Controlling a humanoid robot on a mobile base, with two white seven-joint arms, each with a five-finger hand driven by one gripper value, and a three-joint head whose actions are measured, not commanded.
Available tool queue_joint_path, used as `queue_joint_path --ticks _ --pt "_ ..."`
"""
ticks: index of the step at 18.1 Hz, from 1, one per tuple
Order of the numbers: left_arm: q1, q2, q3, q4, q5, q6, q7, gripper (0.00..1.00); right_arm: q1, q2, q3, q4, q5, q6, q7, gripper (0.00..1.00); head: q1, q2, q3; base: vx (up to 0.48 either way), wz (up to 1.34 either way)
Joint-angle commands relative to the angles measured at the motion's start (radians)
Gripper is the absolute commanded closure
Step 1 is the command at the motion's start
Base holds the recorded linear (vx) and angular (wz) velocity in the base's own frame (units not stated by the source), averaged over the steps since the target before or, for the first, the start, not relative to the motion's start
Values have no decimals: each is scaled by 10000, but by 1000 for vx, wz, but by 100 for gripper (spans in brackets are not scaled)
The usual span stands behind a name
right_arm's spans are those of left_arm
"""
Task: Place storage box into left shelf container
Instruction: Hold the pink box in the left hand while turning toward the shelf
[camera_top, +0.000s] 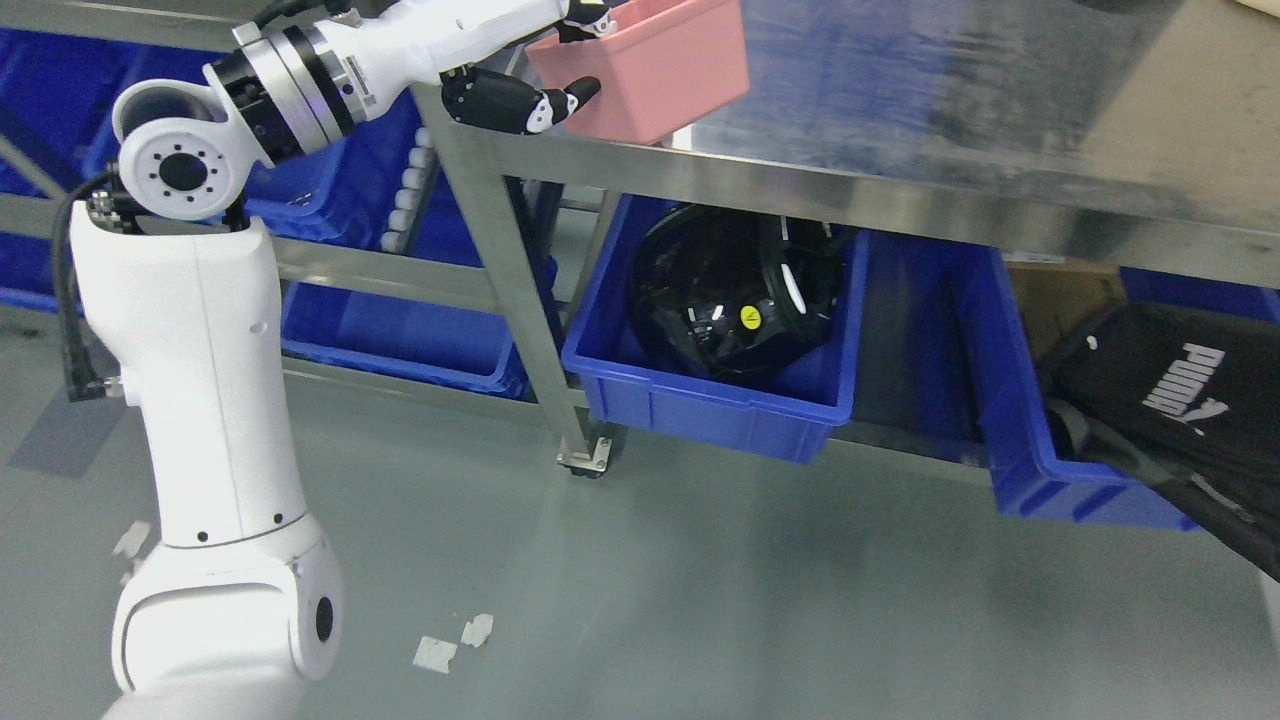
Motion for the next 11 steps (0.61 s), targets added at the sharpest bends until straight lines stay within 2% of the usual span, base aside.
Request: queue_joint_path --ticks 1,6,11 --pt "372 -129 -1225 -602 69 -246 -20 98 -185 -175 0 -174 0 -7 0 1 0 0 0 -121 680" --pt "831 -129 -1779 -602 345 -417 87 98 -185 -175 0 -174 0 -7 0 1 0 2 0 -114 740" --pt "1400 -129 -1887 -602 606 -815 133 98 -185 -175 0 -174 0 -7 0 1 0 5 0 -28 1068"
